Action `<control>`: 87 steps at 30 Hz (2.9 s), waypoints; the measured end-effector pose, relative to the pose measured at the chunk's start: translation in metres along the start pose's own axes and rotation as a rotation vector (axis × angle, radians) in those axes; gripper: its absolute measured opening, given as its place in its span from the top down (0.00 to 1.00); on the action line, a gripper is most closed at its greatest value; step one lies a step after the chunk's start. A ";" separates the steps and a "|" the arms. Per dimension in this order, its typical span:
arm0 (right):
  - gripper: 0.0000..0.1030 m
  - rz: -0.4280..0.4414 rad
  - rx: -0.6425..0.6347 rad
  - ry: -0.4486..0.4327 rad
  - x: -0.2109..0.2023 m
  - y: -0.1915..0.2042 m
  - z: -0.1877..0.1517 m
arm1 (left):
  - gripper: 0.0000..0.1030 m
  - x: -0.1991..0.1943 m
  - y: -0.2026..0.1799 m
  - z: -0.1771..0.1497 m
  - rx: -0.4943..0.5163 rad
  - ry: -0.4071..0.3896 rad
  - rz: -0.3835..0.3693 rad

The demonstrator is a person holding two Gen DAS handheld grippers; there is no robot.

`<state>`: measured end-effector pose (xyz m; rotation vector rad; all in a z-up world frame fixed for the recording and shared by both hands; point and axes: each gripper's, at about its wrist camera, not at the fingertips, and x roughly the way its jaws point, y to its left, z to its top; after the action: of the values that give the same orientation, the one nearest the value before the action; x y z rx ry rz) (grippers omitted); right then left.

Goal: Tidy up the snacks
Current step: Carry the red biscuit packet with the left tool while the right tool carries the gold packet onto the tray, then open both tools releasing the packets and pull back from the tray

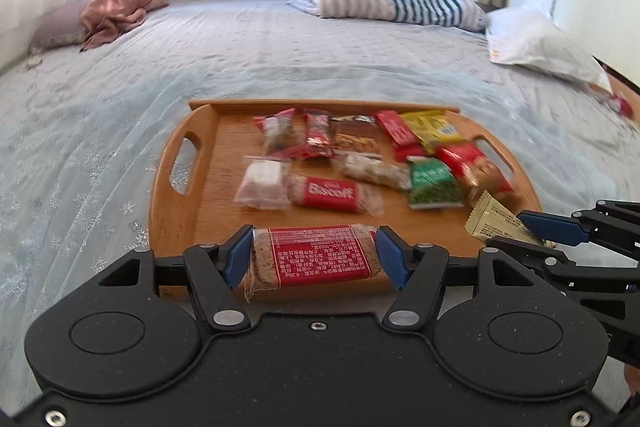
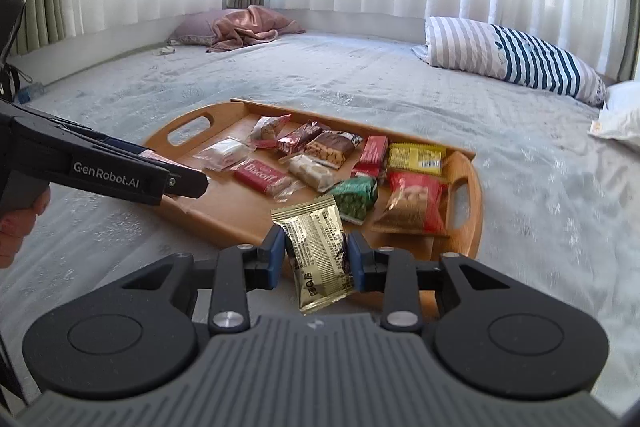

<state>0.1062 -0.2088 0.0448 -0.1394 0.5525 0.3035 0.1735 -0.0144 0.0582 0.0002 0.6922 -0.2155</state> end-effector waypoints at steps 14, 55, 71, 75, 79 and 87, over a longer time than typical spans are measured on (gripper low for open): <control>0.62 0.007 -0.034 0.043 0.044 0.003 0.013 | 0.39 0.043 0.012 0.008 -0.060 0.040 0.046; 0.26 -0.078 0.205 -0.021 0.009 0.007 -0.007 | 0.10 0.006 0.004 -0.022 -0.013 0.032 0.099; 0.22 -0.155 0.287 -0.038 -0.039 0.020 -0.046 | 0.07 -0.075 -0.007 -0.047 -0.030 0.018 0.104; 0.21 -0.166 0.283 -0.033 -0.044 0.025 -0.055 | 0.06 -0.088 -0.011 -0.063 -0.034 0.014 0.103; 0.20 -0.181 0.271 -0.001 -0.040 0.029 -0.065 | 0.05 -0.085 -0.012 -0.080 -0.043 0.026 0.121; 0.18 -0.199 0.261 0.040 -0.030 0.030 -0.078 | 0.05 -0.062 -0.005 -0.100 -0.040 0.017 0.160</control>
<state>0.0338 -0.2041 -0.0059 0.0525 0.6075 0.0340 0.0624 0.0000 0.0208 0.0196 0.7095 -0.0482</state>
